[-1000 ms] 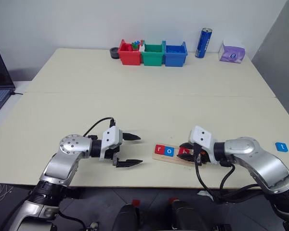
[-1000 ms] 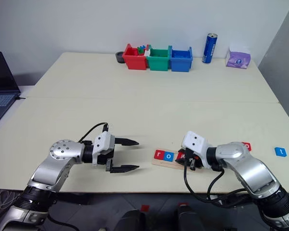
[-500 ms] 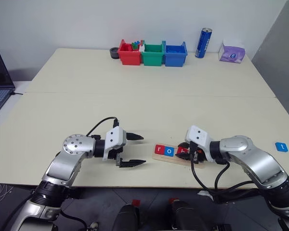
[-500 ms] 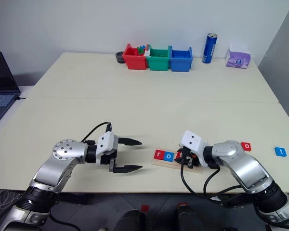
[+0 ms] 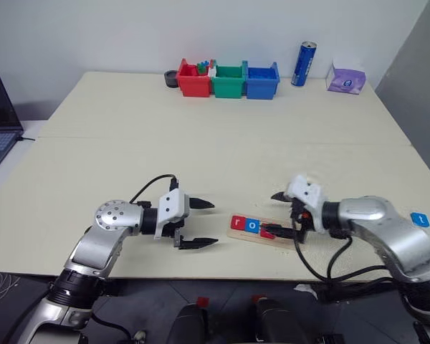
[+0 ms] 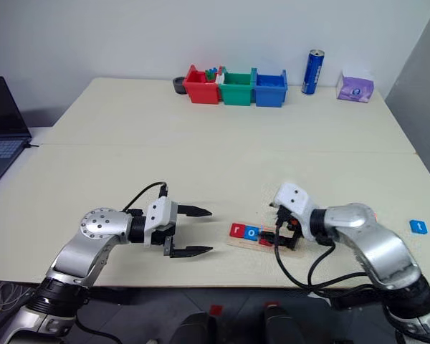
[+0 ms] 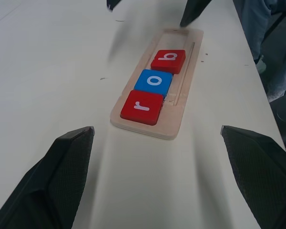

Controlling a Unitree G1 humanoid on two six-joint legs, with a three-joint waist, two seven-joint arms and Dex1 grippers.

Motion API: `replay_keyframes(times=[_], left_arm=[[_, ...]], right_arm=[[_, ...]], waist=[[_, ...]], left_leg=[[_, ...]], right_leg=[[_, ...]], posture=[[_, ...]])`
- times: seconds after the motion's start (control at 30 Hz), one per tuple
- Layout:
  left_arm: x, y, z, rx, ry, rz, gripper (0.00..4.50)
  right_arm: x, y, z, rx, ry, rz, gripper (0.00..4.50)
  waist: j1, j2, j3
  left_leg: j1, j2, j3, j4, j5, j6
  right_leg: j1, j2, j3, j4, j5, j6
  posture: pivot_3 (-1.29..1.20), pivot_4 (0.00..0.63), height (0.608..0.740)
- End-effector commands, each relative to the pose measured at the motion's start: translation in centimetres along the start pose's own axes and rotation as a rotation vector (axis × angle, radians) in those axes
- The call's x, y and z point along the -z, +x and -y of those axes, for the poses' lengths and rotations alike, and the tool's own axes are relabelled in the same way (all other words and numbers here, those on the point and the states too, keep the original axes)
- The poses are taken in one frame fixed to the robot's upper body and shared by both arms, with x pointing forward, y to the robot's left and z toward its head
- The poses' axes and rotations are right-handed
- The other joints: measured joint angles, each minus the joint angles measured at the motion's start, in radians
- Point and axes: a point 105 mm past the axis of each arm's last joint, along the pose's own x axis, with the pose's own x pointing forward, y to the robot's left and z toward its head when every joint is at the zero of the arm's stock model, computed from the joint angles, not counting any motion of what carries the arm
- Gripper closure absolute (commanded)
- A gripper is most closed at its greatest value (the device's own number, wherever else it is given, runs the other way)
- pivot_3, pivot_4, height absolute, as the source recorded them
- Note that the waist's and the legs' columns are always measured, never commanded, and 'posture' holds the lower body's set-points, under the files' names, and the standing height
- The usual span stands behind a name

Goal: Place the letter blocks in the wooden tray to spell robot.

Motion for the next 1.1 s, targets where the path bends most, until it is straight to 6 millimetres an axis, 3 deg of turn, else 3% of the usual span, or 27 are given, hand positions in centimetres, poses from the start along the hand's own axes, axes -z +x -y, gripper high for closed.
replay_keyframes(times=[0.03,0.07,0.17,0.4,0.53,0.9,1.1], left_arm=[[-0.5,0.1,0.1,-0.003,0.031,0.017,0.00],[-0.5,0.1,0.2,-0.003,0.030,0.017,0.00],[-0.4,0.3,0.1,-0.003,0.030,0.018,0.00],[-0.3,0.3,-0.2,-0.006,0.029,0.018,0.00],[-0.3,0.3,-0.4,-0.010,0.034,0.018,0.00],[-0.5,0.3,-0.5,-0.024,0.038,0.014,0.00],[-0.5,0.2,-0.6,-0.029,0.037,0.011,0.00]], right_arm=[[0.0,-2.1,-1.6,0.007,0.035,0.031,0.02],[0.3,-2.4,-1.9,0.017,0.052,0.030,0.02],[1.9,-3.1,-3.1,0.027,0.094,-0.005,0.61],[2.4,-1.2,-5.0,-0.009,0.115,0.014,3.09],[3.1,0.4,-4.6,0.002,0.107,-0.012,4.48],[4.0,2.0,-2.9,0.032,0.075,-0.062,4.48],[3.4,2.5,-2.5,0.033,0.066,-0.041,4.48]], waist=[[0.001,0.000,0.000],[0.001,0.000,0.000],[-0.001,0.000,0.000],[-0.008,0.000,0.000],[-0.006,0.000,0.000],[-0.005,0.000,0.000],[-0.005,0.000,0.000]], left_leg=[[0.000,0.000,0.000,0.000,0.000,0.000],[0.000,0.000,0.000,0.000,0.000,0.000],[-0.001,0.000,0.000,0.000,0.000,0.000],[0.003,0.000,0.001,0.000,0.000,0.000],[0.003,0.000,0.002,0.000,0.000,0.000],[0.002,0.000,0.001,0.000,0.000,0.000],[0.002,0.000,0.001,0.000,0.000,0.000]], right_leg=[[0.000,0.000,0.000,0.000,0.000,0.000],[0.000,0.000,0.000,0.000,0.000,0.000],[0.000,0.000,0.001,0.000,0.000,0.000],[0.001,0.001,0.001,0.001,0.001,0.000],[0.001,0.002,0.001,0.001,0.001,0.000],[0.000,0.001,0.001,0.000,0.000,0.000],[0.000,0.001,0.001,0.000,0.000,0.000]], posture=[[0.00,0.150,0.740],[0.00,0.150,0.740],[0.00,0.150,0.740],[0.00,0.150,0.740],[0.00,0.150,0.740],[0.00,0.150,0.740],[0.00,0.150,0.740]])
